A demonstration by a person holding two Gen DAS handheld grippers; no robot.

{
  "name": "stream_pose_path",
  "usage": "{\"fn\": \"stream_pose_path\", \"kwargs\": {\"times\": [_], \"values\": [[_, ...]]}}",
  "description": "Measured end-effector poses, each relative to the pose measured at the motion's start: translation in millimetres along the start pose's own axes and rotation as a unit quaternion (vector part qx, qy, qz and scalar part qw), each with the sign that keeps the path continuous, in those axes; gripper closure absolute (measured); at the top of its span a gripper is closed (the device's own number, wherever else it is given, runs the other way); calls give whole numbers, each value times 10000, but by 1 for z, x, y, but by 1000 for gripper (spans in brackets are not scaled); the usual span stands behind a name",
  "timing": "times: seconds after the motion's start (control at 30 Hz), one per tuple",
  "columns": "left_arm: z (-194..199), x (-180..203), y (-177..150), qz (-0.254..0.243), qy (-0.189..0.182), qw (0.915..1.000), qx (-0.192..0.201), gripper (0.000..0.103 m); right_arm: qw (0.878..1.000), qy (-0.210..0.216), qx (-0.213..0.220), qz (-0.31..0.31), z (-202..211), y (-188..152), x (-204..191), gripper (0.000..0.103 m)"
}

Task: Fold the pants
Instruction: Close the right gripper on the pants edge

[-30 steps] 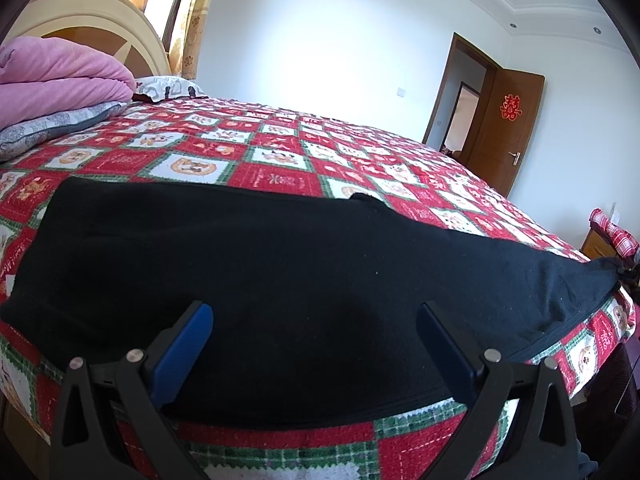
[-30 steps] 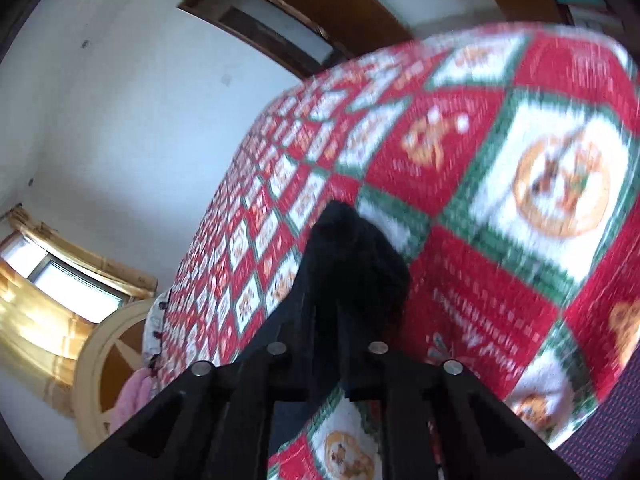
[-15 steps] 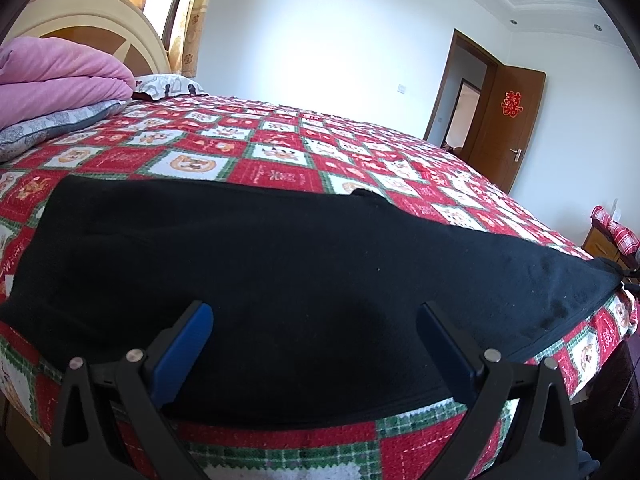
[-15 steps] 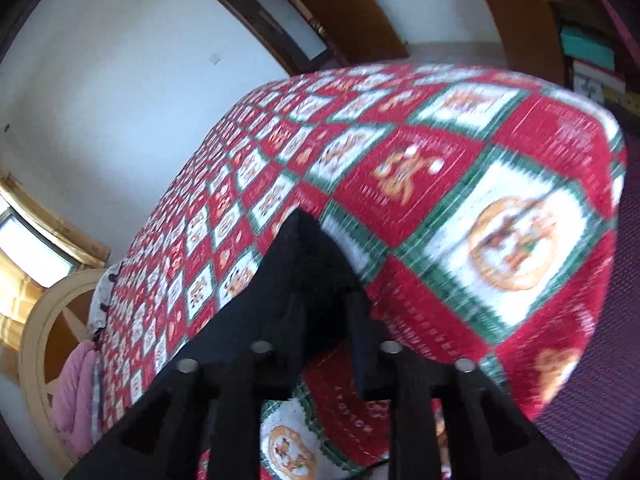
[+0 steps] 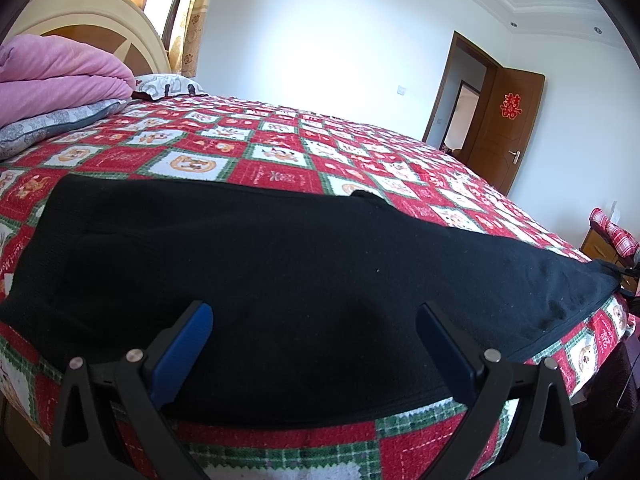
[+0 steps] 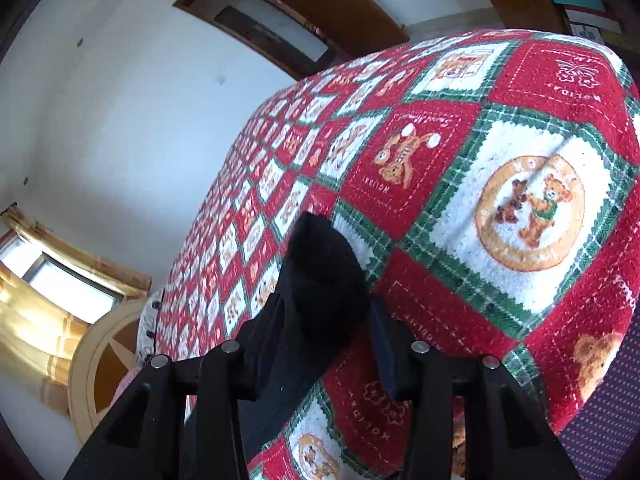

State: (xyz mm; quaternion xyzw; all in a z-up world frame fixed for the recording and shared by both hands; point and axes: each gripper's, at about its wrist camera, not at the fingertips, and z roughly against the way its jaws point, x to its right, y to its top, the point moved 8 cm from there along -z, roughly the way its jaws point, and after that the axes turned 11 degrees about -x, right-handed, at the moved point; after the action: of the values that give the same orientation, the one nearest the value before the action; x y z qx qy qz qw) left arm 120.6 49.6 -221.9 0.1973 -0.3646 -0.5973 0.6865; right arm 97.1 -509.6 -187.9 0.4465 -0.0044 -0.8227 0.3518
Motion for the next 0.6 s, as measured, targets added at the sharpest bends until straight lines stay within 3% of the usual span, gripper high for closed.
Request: {"fn": "stream_pose_path", "kwargs": {"times": [0.07,0.1,0.2,0.3,0.43,0.6], "values": [[0,0,0,3,1,10000,-1,0,9996,53,266,6,1,2,2,65],[0,0,0,4,2,10000,-3,0,9995,-14,310,49,1,1,3,76],[0,0,1,30,-21,10000,5,0,9992,-69,377,140,1,0,3,88],[1,-3,1,92,-51,9999,21,0,9989,215,369,211,0,-2,-8,89],[2,-6,2,131,-82,9999,29,0,9995,-2,300,20,-5,-3,0,88],[2,-6,2,127,-82,9999,28,0,9993,34,240,-276,-2,-4,9,85]]}}
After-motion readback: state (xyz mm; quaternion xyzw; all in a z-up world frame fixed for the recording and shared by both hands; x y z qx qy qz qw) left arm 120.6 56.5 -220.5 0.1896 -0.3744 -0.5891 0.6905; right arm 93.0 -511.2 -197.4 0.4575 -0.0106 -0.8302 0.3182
